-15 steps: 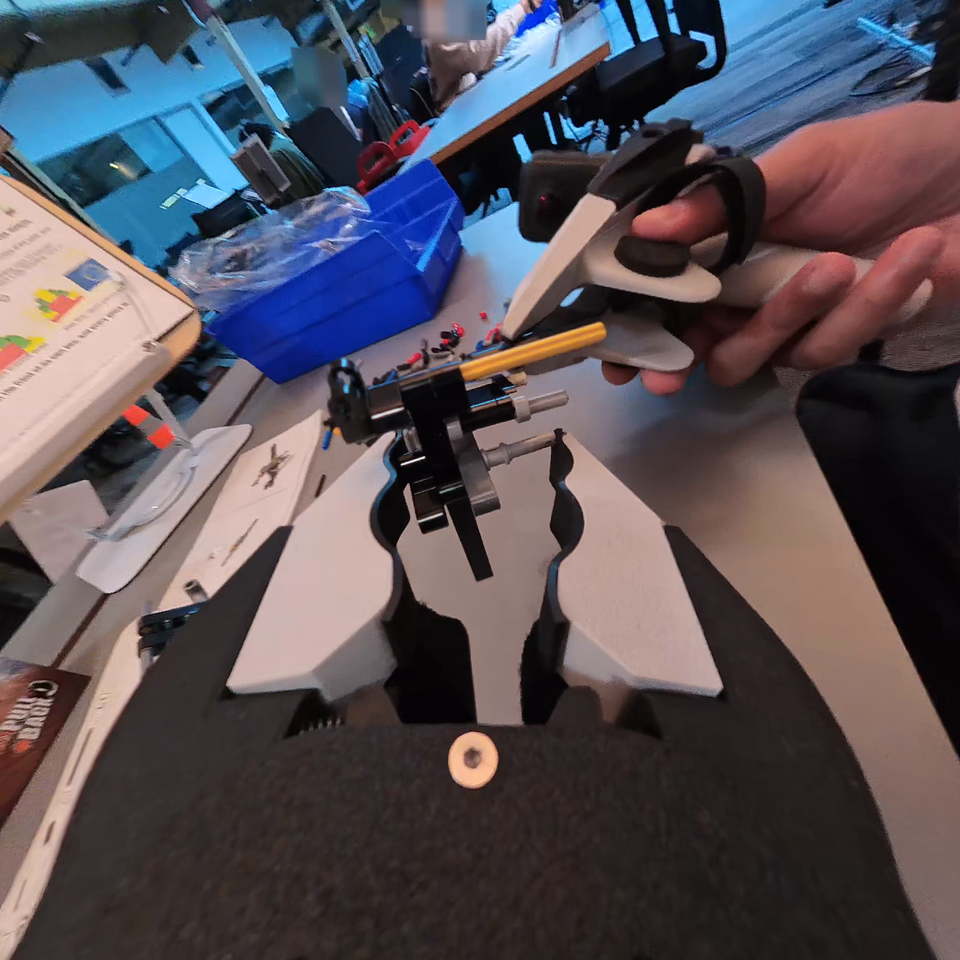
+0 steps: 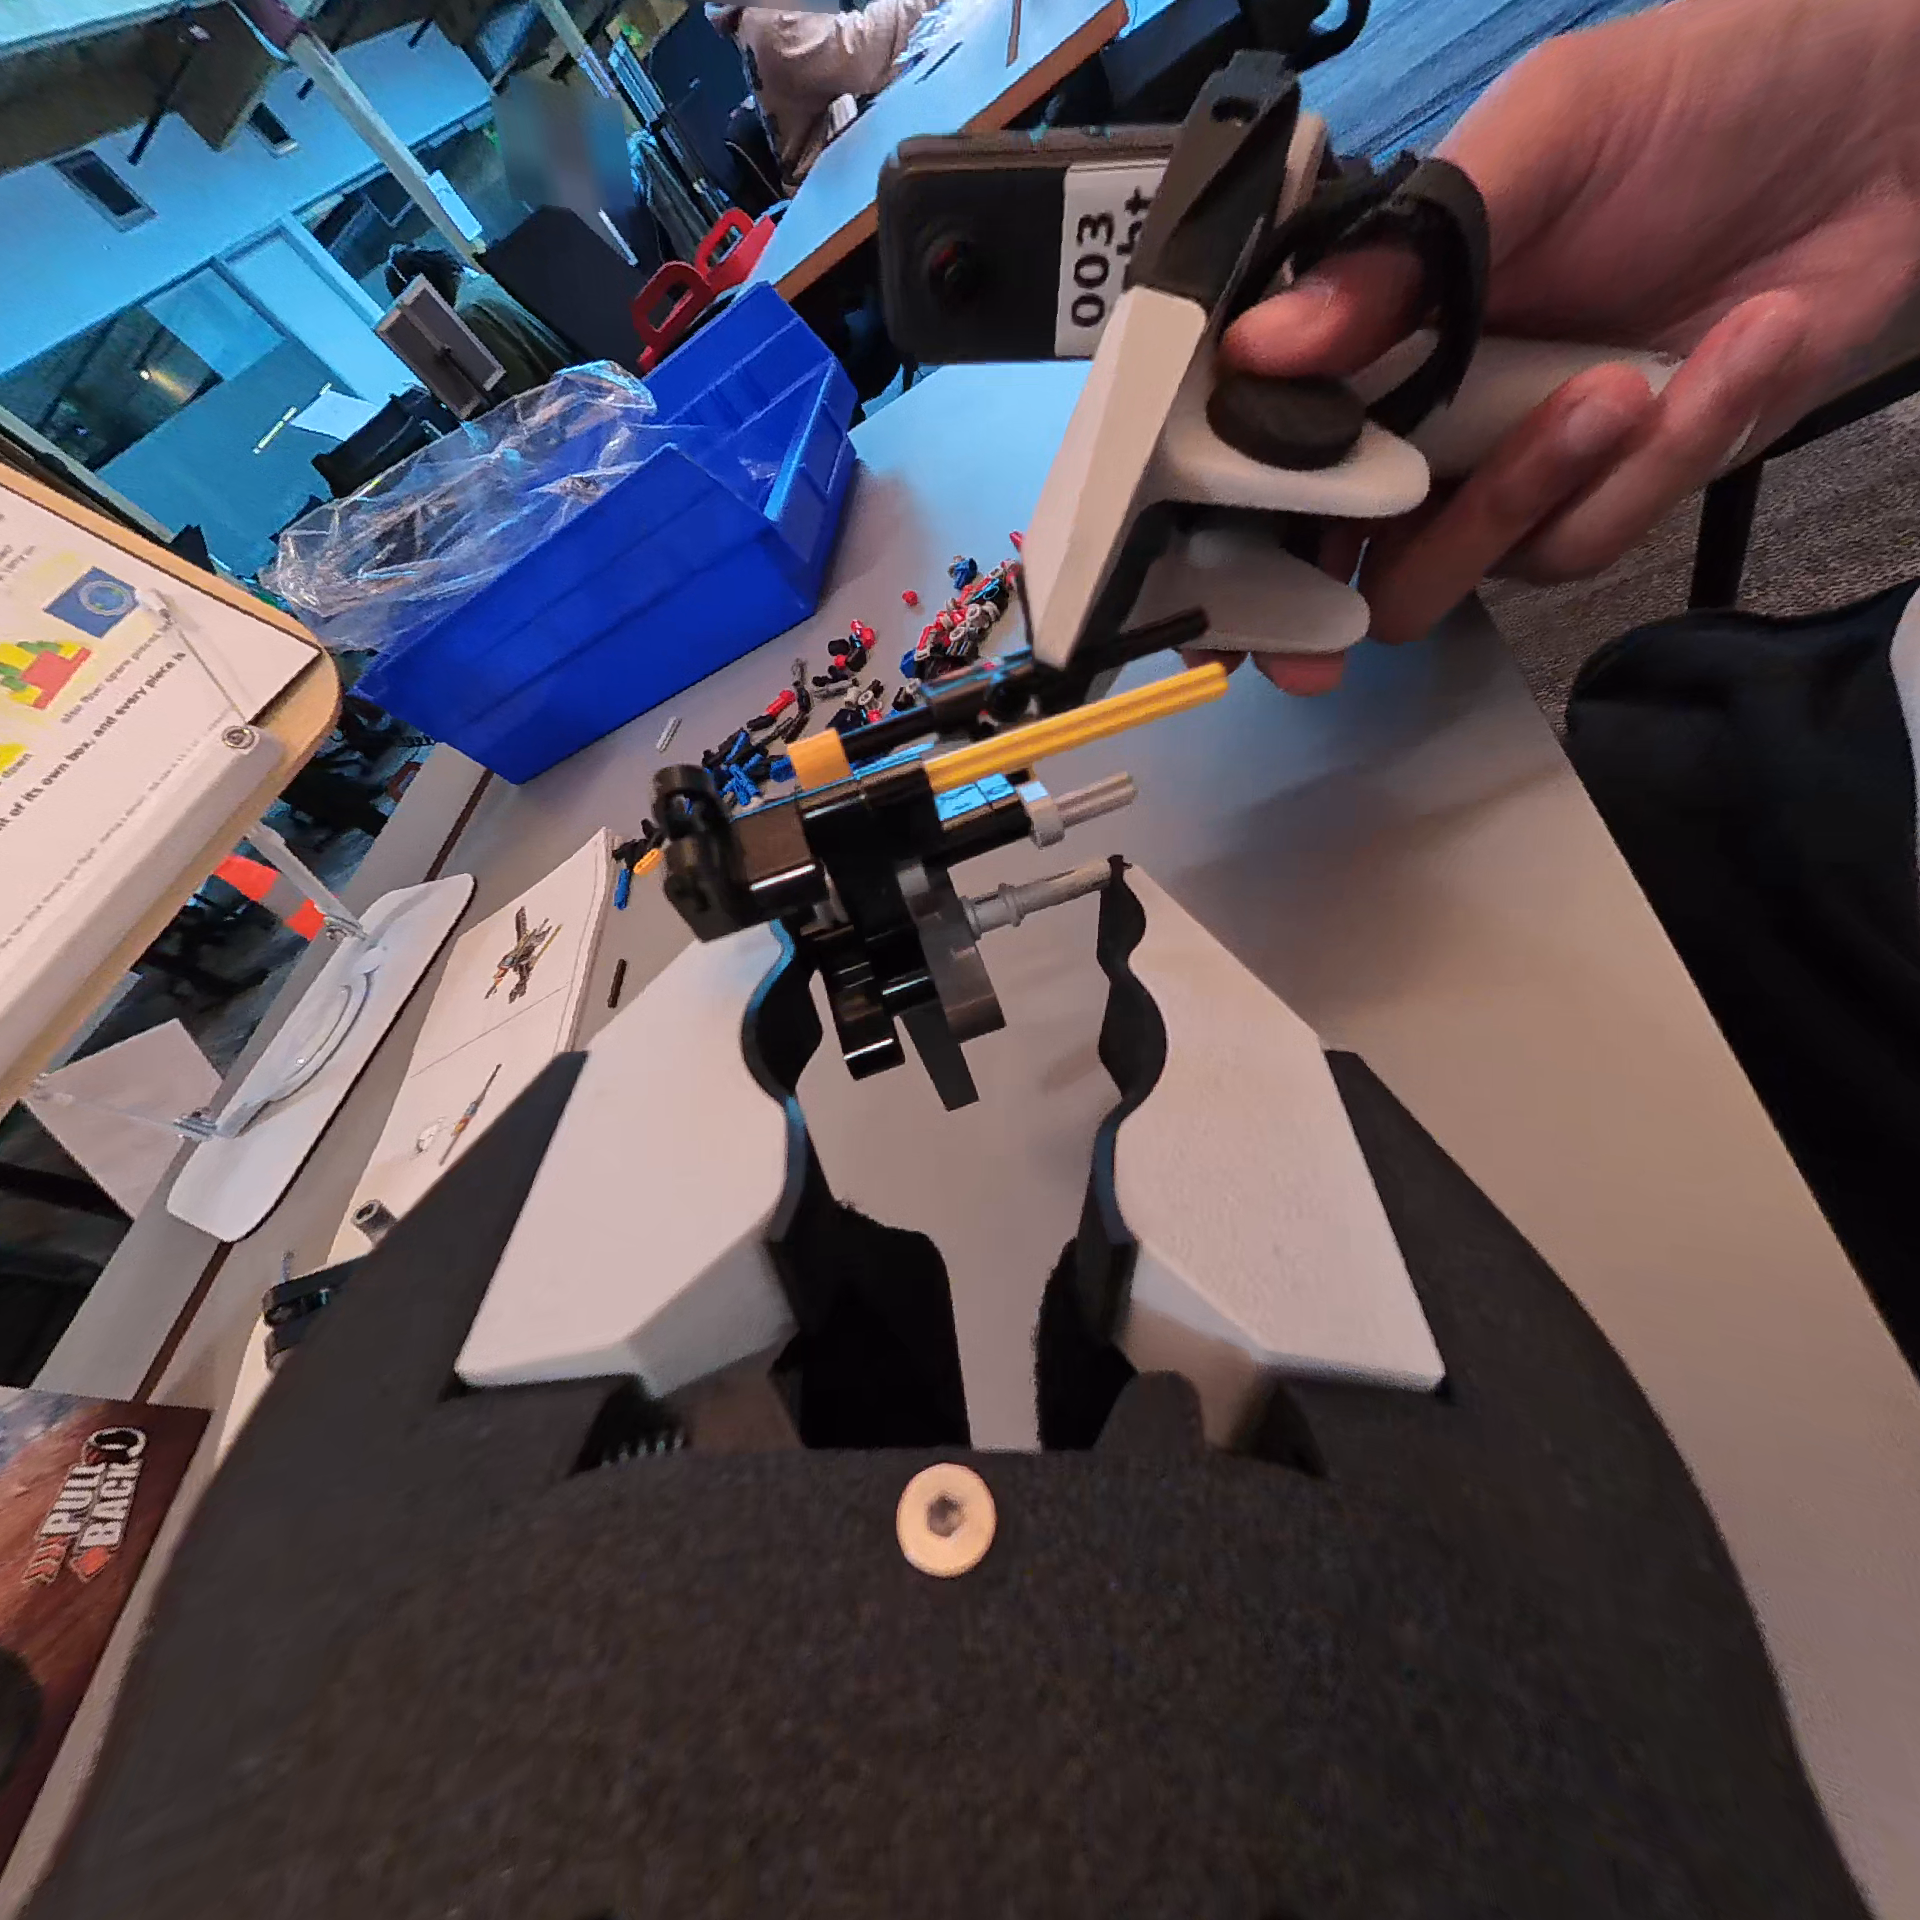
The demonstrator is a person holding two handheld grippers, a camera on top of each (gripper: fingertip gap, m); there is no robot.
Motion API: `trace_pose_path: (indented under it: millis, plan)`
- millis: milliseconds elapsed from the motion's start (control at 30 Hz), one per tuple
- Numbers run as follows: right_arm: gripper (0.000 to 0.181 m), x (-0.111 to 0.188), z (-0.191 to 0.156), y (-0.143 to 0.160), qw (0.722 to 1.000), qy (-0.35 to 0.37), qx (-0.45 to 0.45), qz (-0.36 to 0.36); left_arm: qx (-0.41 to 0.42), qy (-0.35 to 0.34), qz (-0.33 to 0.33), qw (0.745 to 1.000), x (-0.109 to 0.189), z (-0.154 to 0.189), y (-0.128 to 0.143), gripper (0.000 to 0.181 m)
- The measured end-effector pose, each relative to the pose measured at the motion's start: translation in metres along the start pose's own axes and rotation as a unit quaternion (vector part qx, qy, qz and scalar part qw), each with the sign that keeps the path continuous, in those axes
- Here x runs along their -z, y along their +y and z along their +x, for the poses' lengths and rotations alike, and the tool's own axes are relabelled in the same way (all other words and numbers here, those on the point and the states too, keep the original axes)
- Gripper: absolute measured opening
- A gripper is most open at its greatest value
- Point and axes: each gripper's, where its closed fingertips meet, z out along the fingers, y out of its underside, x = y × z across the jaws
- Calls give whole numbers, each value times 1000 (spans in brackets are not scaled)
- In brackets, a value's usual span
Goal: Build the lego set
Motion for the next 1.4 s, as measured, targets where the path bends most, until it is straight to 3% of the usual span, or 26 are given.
trace_pose_path:
  millis: [600,1133,1167,1200,1300,1400]
  plan:
    - [5,3,8,12,1000,7,-3,-27,-91,-2,-32,995,1,10,5,50]
    - [5,3,10,18,999,6,-8,-48,-92,25,-49,994,1,17,11,50]
    - [5,4,9,17,999,3,-9,-47,-98,19,-52,994,1,16,12,49]
    - [4,5,4,13,999,-14,-15,-34,-117,6,-63,991,2,14,14,30]
    - [4,5,7,14,999,-7,-18,-38,-152,-19,-70,986,2,10,16,30]
    - [5,5,11,13,999,5,-19,-35,-127,-19,-63,990,0,8,17,31]
